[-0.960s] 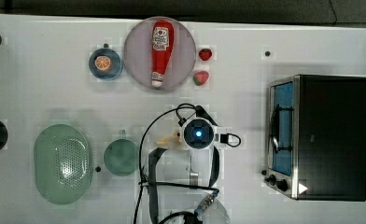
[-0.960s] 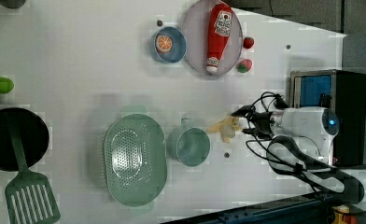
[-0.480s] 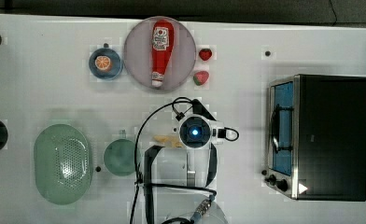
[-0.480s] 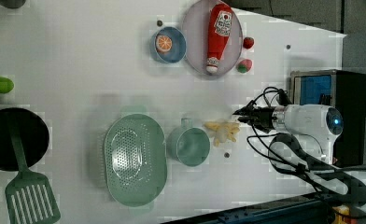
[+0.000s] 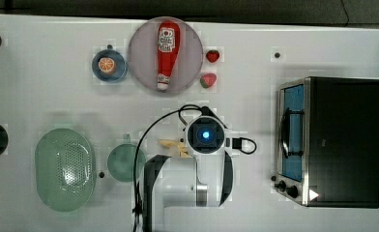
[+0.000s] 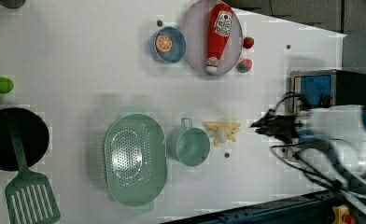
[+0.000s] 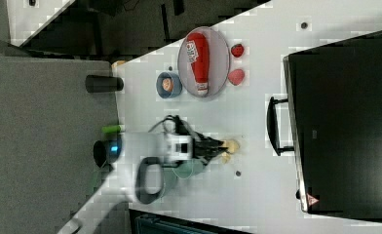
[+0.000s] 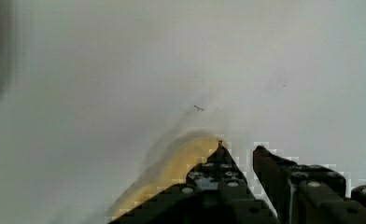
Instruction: Pick banana from table and place on oven.
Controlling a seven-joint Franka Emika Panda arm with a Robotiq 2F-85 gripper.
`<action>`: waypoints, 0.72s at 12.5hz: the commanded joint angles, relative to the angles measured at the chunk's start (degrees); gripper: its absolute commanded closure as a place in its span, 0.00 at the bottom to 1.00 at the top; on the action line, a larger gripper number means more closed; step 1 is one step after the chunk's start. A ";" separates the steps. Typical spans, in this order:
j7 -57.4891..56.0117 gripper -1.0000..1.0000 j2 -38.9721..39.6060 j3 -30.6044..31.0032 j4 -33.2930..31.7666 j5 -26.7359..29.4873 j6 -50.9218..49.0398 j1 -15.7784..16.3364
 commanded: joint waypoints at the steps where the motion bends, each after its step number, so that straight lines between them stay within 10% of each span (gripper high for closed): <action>1: 0.29 0.73 -13.09 0.04 8.20 0.21 -12.56 0.17; 9: -0.36 0.73 -16.73 -2.31 29.96 0.02 -39.93 -0.92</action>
